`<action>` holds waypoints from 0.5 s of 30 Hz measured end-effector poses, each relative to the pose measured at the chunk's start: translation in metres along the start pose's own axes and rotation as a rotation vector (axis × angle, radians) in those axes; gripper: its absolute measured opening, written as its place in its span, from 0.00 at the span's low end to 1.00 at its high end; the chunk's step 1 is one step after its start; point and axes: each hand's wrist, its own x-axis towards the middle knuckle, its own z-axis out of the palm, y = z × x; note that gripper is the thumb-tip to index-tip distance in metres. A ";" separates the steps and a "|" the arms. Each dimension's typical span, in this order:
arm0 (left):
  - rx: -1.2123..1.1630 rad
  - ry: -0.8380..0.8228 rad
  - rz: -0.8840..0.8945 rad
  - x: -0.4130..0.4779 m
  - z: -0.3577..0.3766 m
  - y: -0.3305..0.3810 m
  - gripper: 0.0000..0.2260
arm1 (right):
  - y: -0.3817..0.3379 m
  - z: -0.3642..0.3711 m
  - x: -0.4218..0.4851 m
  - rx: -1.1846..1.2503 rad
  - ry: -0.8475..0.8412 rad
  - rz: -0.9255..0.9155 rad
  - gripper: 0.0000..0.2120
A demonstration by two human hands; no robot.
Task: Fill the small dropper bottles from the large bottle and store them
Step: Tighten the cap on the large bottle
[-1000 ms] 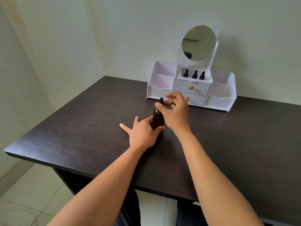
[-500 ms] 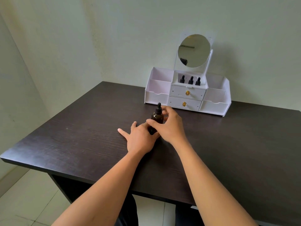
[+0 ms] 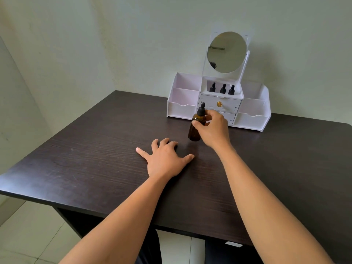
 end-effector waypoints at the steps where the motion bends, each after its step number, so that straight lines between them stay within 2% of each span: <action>1: 0.000 -0.003 0.000 0.001 0.000 0.001 0.35 | 0.001 0.000 0.008 -0.003 -0.005 0.010 0.18; 15: 0.013 0.004 -0.005 0.003 0.001 0.002 0.36 | 0.011 0.027 0.068 -0.043 -0.022 0.046 0.20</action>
